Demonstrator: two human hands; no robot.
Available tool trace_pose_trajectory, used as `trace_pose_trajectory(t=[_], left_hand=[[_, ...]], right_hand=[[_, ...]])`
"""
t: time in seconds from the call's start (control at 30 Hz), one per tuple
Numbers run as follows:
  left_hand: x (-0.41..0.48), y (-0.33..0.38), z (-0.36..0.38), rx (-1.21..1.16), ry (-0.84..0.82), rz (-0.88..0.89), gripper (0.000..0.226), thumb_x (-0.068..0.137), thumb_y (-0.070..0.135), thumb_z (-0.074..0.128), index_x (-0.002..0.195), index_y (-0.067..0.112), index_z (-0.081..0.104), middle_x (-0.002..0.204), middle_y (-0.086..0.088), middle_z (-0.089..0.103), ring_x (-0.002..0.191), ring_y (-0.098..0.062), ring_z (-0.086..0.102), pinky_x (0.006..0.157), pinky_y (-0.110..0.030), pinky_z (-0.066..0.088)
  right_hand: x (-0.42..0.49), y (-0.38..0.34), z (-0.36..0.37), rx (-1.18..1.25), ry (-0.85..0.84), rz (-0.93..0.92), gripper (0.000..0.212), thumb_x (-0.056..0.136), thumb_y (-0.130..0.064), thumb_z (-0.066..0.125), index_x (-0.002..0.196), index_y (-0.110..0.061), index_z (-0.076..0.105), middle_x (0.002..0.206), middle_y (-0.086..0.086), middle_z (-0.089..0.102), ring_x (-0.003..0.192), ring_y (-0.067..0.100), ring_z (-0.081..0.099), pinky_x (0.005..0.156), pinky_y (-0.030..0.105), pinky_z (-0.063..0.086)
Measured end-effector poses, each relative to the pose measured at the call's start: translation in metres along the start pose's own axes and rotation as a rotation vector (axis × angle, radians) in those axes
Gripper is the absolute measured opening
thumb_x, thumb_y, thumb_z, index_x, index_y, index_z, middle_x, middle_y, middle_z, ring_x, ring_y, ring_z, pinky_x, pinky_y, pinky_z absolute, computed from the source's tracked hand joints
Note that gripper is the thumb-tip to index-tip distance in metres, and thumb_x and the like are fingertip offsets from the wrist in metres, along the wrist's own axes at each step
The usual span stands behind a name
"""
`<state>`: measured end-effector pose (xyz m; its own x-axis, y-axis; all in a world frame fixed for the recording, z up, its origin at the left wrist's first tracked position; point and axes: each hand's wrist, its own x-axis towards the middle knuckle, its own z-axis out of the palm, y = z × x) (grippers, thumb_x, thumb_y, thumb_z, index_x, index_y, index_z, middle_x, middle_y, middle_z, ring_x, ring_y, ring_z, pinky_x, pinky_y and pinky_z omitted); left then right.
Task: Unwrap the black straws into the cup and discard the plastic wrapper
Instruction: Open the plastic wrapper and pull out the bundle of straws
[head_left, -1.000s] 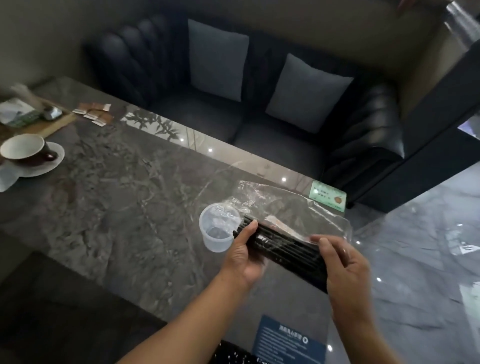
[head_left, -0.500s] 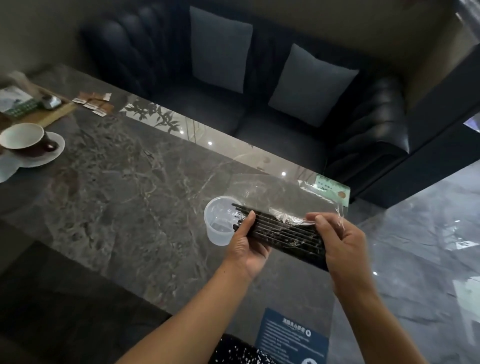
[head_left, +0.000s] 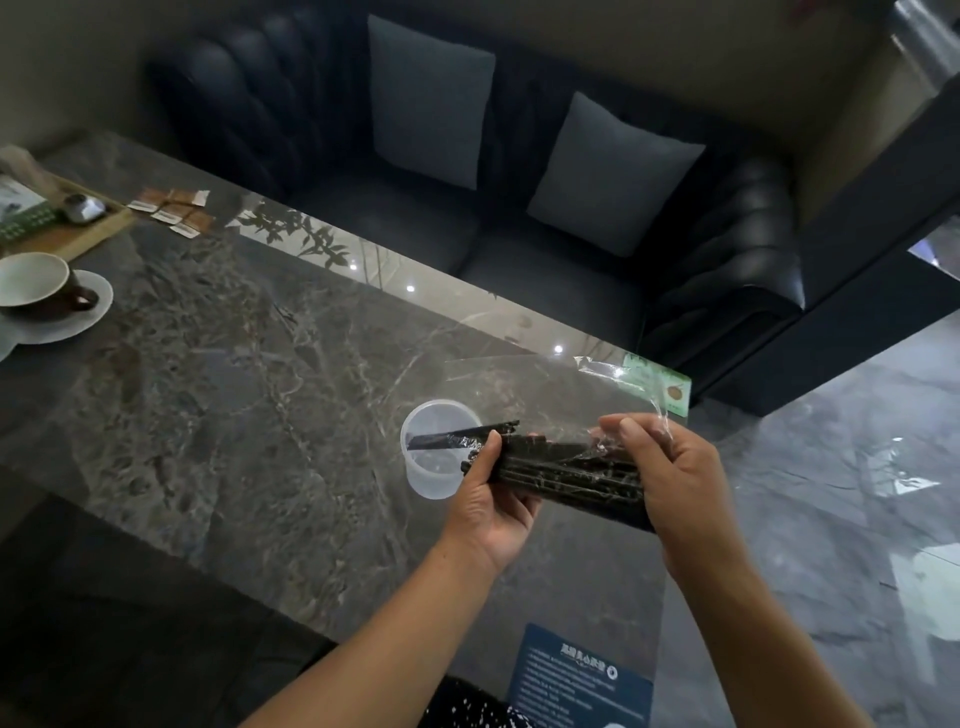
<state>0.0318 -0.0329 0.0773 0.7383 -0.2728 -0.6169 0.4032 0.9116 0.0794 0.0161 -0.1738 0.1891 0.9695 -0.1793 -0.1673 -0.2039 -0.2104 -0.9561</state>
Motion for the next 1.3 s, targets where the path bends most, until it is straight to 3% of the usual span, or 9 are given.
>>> trace_pose_trajectory(t=[0.13, 0.3, 0.43, 0.7, 0.8, 0.9, 1.03, 1.2, 1.3], left_hand=[[0.001, 0.001, 0.001, 0.002, 0.017, 0.013, 0.030, 0.073, 0.024, 0.079, 0.097, 0.009, 0.071, 0.098, -0.013, 0.076, 0.086, -0.027, 0.074, 0.096, -0.038, 0.050], [0.002, 0.003, 0.005, 0.009, 0.001, 0.025, 0.039, 0.071, 0.028, 0.080, 0.103, 0.008, 0.070, 0.105, -0.014, 0.075, 0.090, -0.027, 0.074, 0.090, -0.036, 0.055], [0.003, 0.003, 0.004, 0.006, 0.008, 0.022, 0.038, 0.072, 0.030, 0.079, 0.101, 0.007, 0.070, 0.103, -0.014, 0.075, 0.089, -0.027, 0.074, 0.086, -0.035, 0.056], [0.003, 0.006, 0.003, -0.009, -0.012, 0.020, 0.039, 0.084, 0.033, 0.071, 0.113, 0.007, 0.067, 0.110, -0.017, 0.074, 0.098, -0.031, 0.072, 0.085, -0.039, 0.059], [0.005, 0.005, 0.002, -0.003, -0.038, 0.022, 0.043, 0.085, 0.037, 0.070, 0.115, 0.007, 0.067, 0.113, -0.017, 0.073, 0.100, -0.031, 0.072, 0.081, -0.040, 0.061], [0.007, 0.005, 0.002, 0.024, -0.080, 0.021, 0.041, 0.086, 0.044, 0.066, 0.104, 0.008, 0.075, 0.109, -0.016, 0.074, 0.099, -0.030, 0.072, 0.078, -0.039, 0.061], [0.008, 0.005, 0.000, 0.055, -0.119, 0.022, 0.046, 0.086, 0.052, 0.064, 0.100, 0.010, 0.077, 0.112, -0.015, 0.073, 0.100, -0.029, 0.072, 0.082, -0.039, 0.059], [0.007, 0.007, -0.001, 0.064, -0.152, 0.018, 0.052, 0.084, 0.056, 0.064, 0.101, 0.008, 0.074, 0.110, -0.016, 0.073, 0.094, -0.028, 0.073, 0.086, -0.040, 0.057], [0.009, 0.006, -0.001, 0.067, -0.143, 0.019, 0.058, 0.083, 0.057, 0.064, 0.103, 0.004, 0.070, 0.110, -0.020, 0.072, 0.093, -0.030, 0.073, 0.084, -0.041, 0.058]], right_hand=[[0.006, -0.006, 0.001, -0.006, -0.019, 0.012, 0.021, 0.100, -0.024, 0.054, 0.095, -0.020, 0.074, 0.089, -0.003, 0.077, 0.074, 0.015, 0.075, 0.054, 0.023, 0.057], [0.011, -0.010, 0.000, -0.014, -0.030, 0.032, 0.020, 0.099, -0.028, 0.055, 0.094, -0.021, 0.073, 0.090, 0.000, 0.077, 0.077, 0.020, 0.075, 0.058, 0.032, 0.061], [0.018, -0.014, 0.002, -0.059, -0.041, 0.024, 0.020, 0.098, -0.030, 0.054, 0.095, -0.021, 0.072, 0.093, -0.001, 0.077, 0.080, 0.019, 0.075, 0.061, 0.031, 0.062], [0.031, -0.025, 0.008, -0.199, -0.082, -0.020, 0.023, 0.099, -0.031, 0.052, 0.092, -0.022, 0.072, 0.093, -0.002, 0.076, 0.084, 0.016, 0.074, 0.081, 0.045, 0.060], [0.036, -0.032, 0.011, -0.211, -0.087, -0.032, 0.022, 0.099, -0.029, 0.052, 0.092, -0.021, 0.072, 0.091, -0.001, 0.076, 0.083, 0.016, 0.074, 0.080, 0.044, 0.060], [0.041, -0.042, 0.014, -0.212, -0.104, -0.023, 0.022, 0.100, -0.026, 0.053, 0.094, -0.017, 0.072, 0.091, 0.003, 0.075, 0.082, 0.018, 0.074, 0.077, 0.041, 0.062], [0.048, -0.055, 0.018, -0.262, -0.153, -0.031, 0.022, 0.101, -0.025, 0.051, 0.093, -0.018, 0.070, 0.091, 0.003, 0.074, 0.082, 0.018, 0.073, 0.072, 0.032, 0.063], [0.055, -0.065, 0.025, -0.331, -0.209, -0.025, 0.025, 0.103, -0.025, 0.048, 0.097, -0.014, 0.069, 0.094, 0.006, 0.073, 0.084, 0.021, 0.072, 0.076, 0.037, 0.062], [0.061, -0.073, 0.031, -0.338, -0.224, -0.018, 0.025, 0.103, -0.026, 0.048, 0.095, -0.015, 0.070, 0.093, 0.007, 0.073, 0.081, 0.019, 0.073, 0.070, 0.034, 0.062]])
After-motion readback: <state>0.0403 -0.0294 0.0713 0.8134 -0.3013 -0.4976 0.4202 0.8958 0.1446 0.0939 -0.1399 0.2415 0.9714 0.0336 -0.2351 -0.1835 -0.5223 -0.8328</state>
